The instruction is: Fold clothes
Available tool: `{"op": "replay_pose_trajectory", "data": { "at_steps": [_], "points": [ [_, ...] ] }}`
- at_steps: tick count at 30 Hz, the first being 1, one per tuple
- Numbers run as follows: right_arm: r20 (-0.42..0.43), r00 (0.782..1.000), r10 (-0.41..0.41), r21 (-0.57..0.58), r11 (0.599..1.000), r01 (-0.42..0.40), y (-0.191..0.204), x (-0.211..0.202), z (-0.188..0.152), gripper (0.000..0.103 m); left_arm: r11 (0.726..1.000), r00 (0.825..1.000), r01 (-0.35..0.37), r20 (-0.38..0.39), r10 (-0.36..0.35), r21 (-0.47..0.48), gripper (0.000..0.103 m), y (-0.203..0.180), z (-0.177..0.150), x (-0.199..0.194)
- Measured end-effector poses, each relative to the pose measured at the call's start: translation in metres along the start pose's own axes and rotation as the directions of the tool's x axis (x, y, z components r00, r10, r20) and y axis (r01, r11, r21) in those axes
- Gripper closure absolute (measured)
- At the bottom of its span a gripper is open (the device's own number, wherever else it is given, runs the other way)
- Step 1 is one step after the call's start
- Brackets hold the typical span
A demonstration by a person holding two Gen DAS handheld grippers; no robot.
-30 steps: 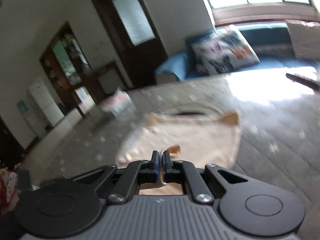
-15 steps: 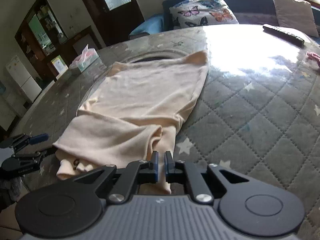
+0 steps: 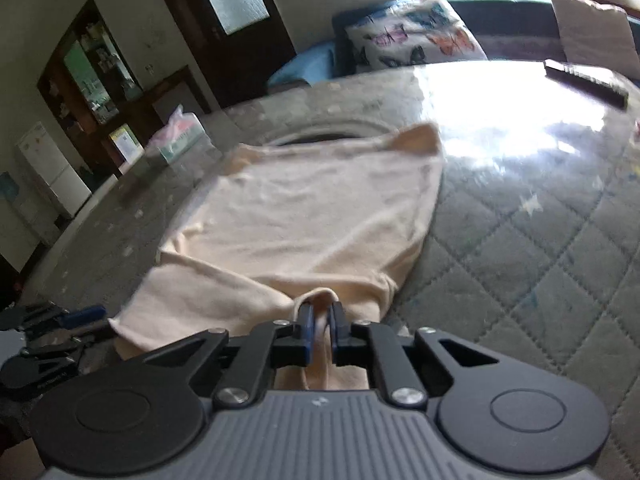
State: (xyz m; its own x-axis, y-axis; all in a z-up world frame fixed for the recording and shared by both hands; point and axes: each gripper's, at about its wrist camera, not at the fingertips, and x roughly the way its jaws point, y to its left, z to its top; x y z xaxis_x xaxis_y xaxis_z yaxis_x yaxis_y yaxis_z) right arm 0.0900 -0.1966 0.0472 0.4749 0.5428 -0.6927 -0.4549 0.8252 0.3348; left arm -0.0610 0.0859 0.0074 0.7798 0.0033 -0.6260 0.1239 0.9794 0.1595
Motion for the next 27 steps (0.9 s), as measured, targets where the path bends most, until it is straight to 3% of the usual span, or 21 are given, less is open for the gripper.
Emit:
{"op": "replay_pose_trajectory", "data": {
  "at_steps": [5,9,13,18,22,27],
  "points": [
    [0.023,0.999,-0.034,0.018,0.999,0.033,-0.003,-0.010,0.004,0.092,1.000,1.000,0.001,-0.005,-0.001,0.001,0.077,0.004,0.000,-0.004],
    [0.027,1.000,0.011,0.071,0.997,-0.012,-0.012,-0.011,0.004,0.085,1.000,1.000,0.001,-0.009,-0.001,0.001,0.077,0.008,0.001,-0.007],
    [0.016,1.000,0.014,0.068,0.998,-0.015,-0.010,-0.004,0.002,0.085,1.000,1.000,-0.017,0.007,0.017,-0.008,0.077,0.016,0.006,-0.016],
    [0.005,1.000,0.004,0.061,0.998,-0.004,-0.007,0.006,0.000,0.100,1.000,0.999,-0.017,0.045,0.017,-0.010,0.077,0.017,0.025,-0.014],
    [0.061,0.998,-0.002,0.021,1.000,0.000,0.001,-0.008,0.001,0.100,1.000,0.997,0.014,0.075,-0.014,0.009,0.077,0.006,0.042,-0.002],
    [0.055,0.998,-0.003,0.018,1.000,0.002,-0.003,-0.004,0.000,0.099,0.997,0.995,0.063,0.078,-0.066,0.040,0.077,-0.016,0.059,0.024]
  ]
}}
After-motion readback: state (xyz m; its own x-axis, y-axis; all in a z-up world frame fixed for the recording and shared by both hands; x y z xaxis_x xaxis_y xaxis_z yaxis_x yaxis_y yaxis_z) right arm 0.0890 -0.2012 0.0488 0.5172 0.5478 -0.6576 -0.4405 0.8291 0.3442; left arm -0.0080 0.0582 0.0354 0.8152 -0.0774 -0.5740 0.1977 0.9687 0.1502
